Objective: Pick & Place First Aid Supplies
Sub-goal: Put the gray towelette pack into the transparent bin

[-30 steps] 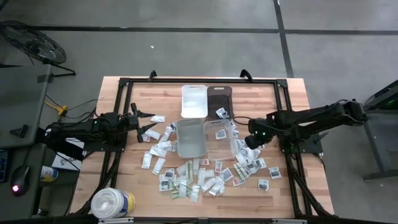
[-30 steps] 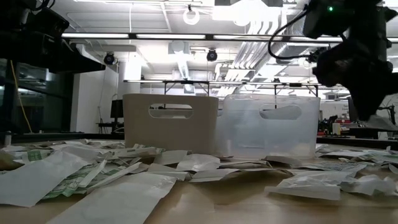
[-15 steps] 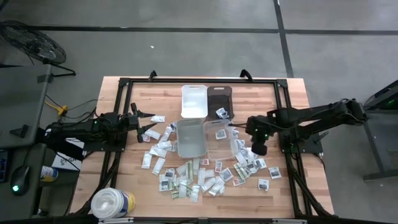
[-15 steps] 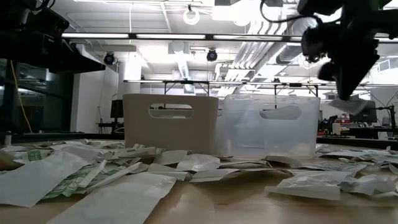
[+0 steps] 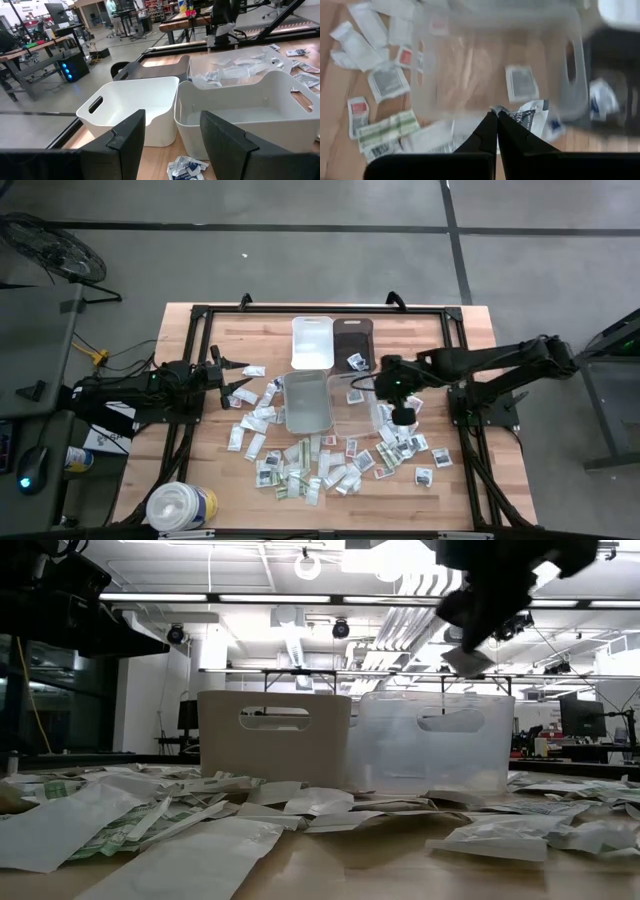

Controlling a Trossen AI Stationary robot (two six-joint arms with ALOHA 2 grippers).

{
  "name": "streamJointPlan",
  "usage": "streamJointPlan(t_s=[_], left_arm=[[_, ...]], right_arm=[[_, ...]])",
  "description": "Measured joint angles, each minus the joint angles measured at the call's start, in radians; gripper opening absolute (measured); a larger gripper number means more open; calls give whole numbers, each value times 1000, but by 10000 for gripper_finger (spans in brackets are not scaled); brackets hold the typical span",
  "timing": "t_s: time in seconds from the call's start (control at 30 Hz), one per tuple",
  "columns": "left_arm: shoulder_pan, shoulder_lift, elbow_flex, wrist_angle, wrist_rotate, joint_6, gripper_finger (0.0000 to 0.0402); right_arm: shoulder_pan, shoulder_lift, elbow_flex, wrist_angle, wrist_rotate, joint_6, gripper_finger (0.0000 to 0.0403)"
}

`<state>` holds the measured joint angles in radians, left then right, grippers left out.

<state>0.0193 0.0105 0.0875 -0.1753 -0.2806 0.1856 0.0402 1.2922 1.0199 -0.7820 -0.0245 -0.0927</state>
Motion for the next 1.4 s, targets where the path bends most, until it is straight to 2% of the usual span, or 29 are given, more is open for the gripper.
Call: streamJointPlan(t_s=[0.2, 0.43, 0.6, 0.8, 0.93, 1.13, 1.27, 1.4], left_arm=[[0, 0, 0, 0, 0, 0, 189], [0, 0, 0, 0, 0, 0, 189], [0, 0, 0, 0, 0, 0, 189], [0, 0, 0, 0, 0, 0, 189], [0, 0, 0, 0, 0, 0, 189], [0, 0, 0, 0, 0, 0, 189], [0, 0, 0, 0, 0, 0, 189], [0, 0, 0, 0, 0, 0, 189]], right_arm=[[0, 158, 102, 2, -19, -63, 0], [0, 313, 131, 24, -10, -60, 0], [6, 384, 128, 57, 1, -65, 0], [7, 406, 127, 74, 16, -65, 5], [6, 406, 127, 77, 17, -64, 29], [6, 404, 127, 77, 8, -31, 99], [6, 371, 127, 61, 22, 42, 140], [-1, 289, 127, 16, 63, 152, 163]])
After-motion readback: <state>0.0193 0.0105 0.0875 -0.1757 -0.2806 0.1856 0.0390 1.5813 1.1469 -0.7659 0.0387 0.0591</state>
